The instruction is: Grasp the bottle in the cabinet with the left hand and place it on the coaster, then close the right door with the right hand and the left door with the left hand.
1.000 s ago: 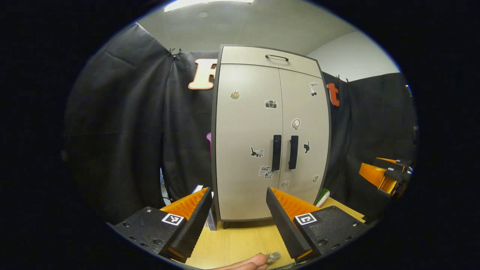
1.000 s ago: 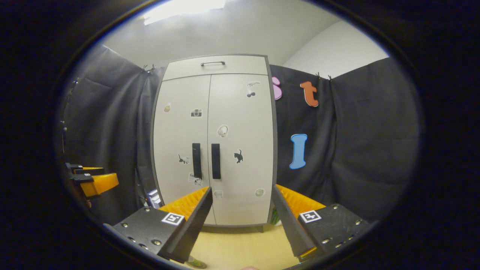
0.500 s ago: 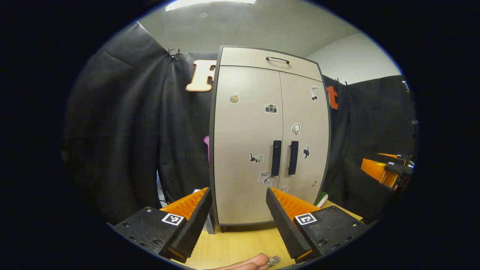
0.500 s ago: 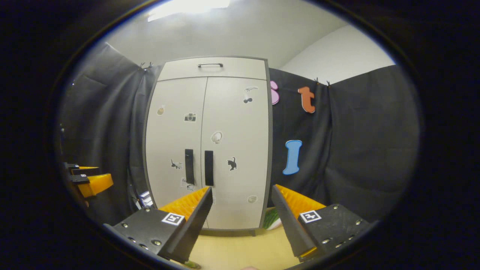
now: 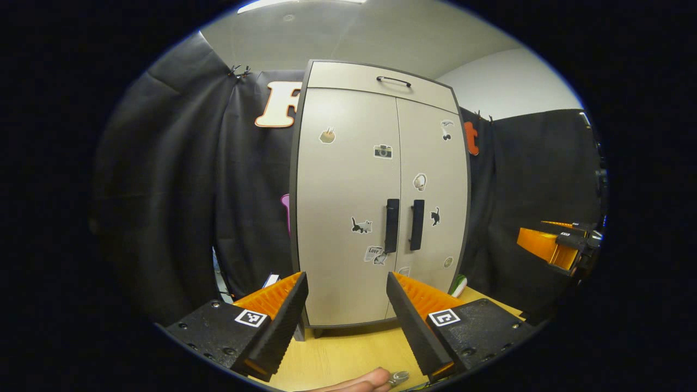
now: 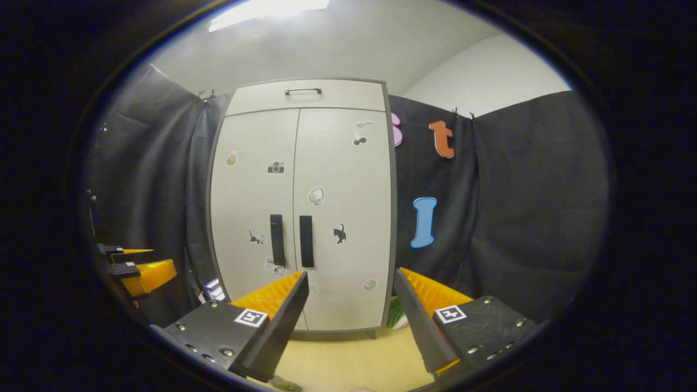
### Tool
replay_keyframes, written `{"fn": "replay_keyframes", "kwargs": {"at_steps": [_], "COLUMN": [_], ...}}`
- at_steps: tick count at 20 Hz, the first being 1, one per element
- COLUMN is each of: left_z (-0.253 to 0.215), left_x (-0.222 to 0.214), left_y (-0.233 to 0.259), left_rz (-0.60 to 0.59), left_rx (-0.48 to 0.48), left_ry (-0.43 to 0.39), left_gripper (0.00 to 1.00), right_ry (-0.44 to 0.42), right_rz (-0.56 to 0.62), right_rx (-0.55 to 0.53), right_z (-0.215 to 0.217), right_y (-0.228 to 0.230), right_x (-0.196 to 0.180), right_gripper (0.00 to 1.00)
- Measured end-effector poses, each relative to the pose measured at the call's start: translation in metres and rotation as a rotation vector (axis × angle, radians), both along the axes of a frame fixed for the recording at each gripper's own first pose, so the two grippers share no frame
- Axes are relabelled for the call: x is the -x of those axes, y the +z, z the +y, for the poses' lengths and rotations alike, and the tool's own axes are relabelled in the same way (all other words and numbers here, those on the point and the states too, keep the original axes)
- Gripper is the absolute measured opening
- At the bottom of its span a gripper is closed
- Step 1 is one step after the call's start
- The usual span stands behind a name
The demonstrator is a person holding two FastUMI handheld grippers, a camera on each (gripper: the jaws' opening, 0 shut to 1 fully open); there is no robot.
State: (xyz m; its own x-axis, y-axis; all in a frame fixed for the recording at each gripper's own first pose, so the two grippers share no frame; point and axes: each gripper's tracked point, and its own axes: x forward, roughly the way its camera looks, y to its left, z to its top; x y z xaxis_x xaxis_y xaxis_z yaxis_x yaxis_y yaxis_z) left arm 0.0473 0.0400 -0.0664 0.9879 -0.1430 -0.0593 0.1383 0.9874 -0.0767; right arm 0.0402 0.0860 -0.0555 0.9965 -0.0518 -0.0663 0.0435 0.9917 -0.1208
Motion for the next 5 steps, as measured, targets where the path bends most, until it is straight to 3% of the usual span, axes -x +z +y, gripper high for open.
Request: {"fn": "replay_keyframes", "kwargs": {"at_steps": [5], "left_z": [-0.008], "left_x": [-0.015], "left_y": [0.003], "left_rz": [-0.008], "left_rx": [0.008], "left_ry": [0.000], "left_gripper": [0.92], "right_ry": [-0.031], "right_rz": [0.023], "right_rx": [0.002], "right_z": [-0.019], "right_y": [-0.002], "right_x": [-0.001], "right_gripper": [0.96]}}
